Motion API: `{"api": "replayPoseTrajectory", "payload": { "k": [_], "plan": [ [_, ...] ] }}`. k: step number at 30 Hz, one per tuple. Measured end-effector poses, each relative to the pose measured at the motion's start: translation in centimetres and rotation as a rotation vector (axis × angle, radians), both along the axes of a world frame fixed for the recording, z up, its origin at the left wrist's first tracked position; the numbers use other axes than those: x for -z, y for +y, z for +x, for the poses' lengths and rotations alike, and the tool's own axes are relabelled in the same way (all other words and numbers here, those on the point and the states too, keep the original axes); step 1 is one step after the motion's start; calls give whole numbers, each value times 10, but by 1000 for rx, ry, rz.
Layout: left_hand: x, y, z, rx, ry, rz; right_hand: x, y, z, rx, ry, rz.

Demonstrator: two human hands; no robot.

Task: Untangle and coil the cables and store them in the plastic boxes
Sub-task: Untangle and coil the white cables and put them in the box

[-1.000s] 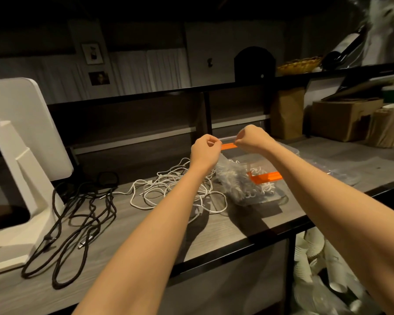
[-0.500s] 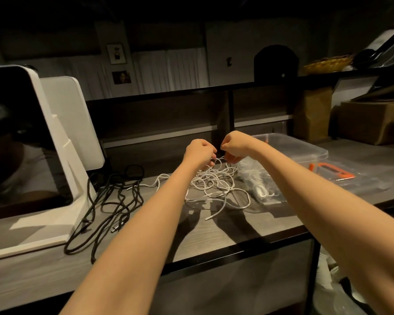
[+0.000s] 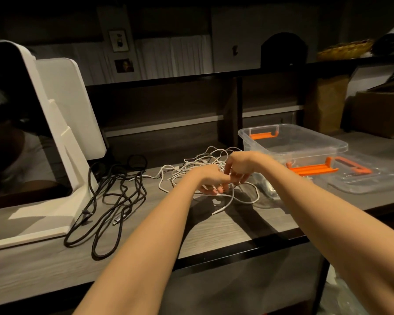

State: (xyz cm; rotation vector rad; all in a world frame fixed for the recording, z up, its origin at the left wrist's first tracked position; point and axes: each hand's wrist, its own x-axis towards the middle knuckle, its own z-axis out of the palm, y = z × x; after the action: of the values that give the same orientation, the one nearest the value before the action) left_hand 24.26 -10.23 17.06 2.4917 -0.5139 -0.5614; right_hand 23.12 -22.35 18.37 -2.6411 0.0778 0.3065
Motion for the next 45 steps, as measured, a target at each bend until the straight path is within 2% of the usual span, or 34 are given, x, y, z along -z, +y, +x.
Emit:
{"api": "replayPoseTrajectory", "payload": {
  "k": [4,8,9,12,14,18,21,24,28,34,35,38,39,42,45],
  "plan": [
    [9,-11,3,72,-151,52,4,-1,5,3,-3,-10],
    [13,-13,12,43,-108,20,10,-7,12,-15,-5,-34],
    [13,-12,13,-15,-67,-66,12,-9,14,-18,-20,-32],
    [10,-11,20,-259,119,-533,20,-13,21,-8,-82,29],
    [10,-8,23,-340,231,-758,25,-13,26,-24,-160,-18],
    [26,4,35,-321,114,-896,36,-10,35,-17,-402,-70],
    [40,8,46,-330,107,-988,46,-5,40,-53,-572,-43],
    [47,7,53,-352,111,-1094,55,3,43,-92,-623,-82],
    [56,8,55,-393,63,-1181,67,6,49,-35,-670,-26],
    [56,18,60,-514,249,-1541,83,7,55,43,-674,-13],
    [56,20,59,-511,294,-1546,84,6,55,55,-685,-30],
    [52,28,55,-563,420,-1522,87,5,54,-6,-743,-284],
    [51,30,56,-585,453,-1519,89,3,54,5,-747,-307],
    [50,35,57,-596,509,-1478,90,-4,54,76,-734,-231],
    [53,34,57,-538,471,-1390,89,-3,53,75,-860,-61]
  ]
}}
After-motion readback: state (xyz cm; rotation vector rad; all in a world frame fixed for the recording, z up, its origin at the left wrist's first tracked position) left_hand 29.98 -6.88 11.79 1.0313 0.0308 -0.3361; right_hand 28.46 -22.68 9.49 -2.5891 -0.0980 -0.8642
